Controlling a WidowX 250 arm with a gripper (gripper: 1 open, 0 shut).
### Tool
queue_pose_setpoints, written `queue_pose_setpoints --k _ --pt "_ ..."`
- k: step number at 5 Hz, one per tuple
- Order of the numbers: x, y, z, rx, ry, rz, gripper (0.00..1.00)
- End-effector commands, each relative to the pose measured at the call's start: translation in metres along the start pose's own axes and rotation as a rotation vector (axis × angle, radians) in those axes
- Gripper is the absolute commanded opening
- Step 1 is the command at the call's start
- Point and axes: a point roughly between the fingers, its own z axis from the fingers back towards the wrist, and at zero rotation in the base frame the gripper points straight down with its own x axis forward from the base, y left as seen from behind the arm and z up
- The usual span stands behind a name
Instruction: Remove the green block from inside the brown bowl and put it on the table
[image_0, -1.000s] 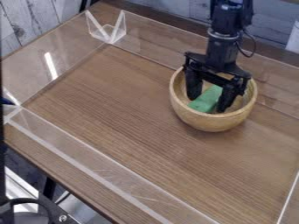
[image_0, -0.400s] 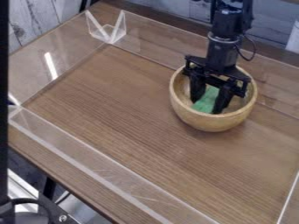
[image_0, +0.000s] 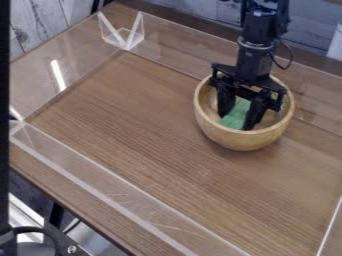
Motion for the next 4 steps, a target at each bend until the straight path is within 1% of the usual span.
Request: queue_pose_setpoints --k 1,4 --pt "0.002 0.001 0.031 -0.005 -0.089 0.003 0.00" --pt "-0.004 -0.001 0.046 -0.010 -0.121 -0.001 0.00"
